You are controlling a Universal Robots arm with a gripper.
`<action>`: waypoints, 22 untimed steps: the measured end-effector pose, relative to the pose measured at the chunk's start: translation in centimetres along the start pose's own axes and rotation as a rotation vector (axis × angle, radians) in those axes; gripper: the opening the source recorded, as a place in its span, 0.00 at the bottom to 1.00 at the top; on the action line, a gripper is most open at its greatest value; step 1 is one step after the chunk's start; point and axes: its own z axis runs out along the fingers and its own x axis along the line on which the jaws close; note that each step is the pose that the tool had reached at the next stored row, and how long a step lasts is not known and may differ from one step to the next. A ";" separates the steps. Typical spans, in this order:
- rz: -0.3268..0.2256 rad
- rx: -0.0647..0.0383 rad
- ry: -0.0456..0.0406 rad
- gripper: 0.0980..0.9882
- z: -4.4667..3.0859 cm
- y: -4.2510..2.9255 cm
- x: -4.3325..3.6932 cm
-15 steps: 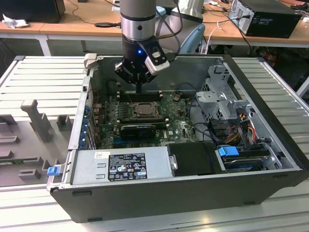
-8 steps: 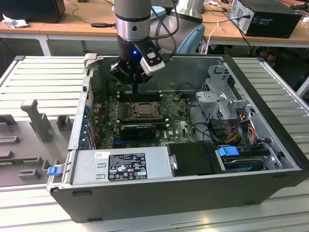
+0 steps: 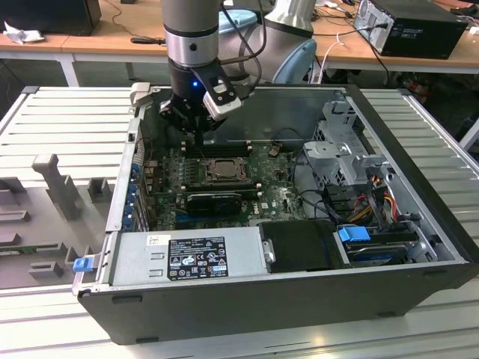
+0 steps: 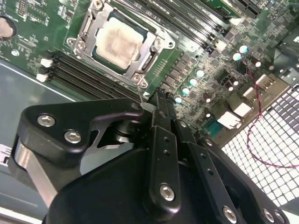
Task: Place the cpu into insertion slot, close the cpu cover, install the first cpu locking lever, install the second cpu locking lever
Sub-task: 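Install the first cpu locking lever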
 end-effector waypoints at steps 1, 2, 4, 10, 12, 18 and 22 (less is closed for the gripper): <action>0.000 0.000 0.0000 0.01 0.01 0.00 0.04; 0.000 0.000 0.0000 0.01 0.03 0.00 0.09; 0.000 0.000 -0.0002 0.01 0.05 0.01 0.19; -0.001 0.000 -0.0001 0.01 0.12 0.01 0.66; -0.001 0.000 0.0000 0.01 0.16 0.01 0.89; -0.001 0.000 0.0001 0.01 0.48 0.22 1.74; -0.001 0.000 -0.0001 0.01 0.70 0.81 2.37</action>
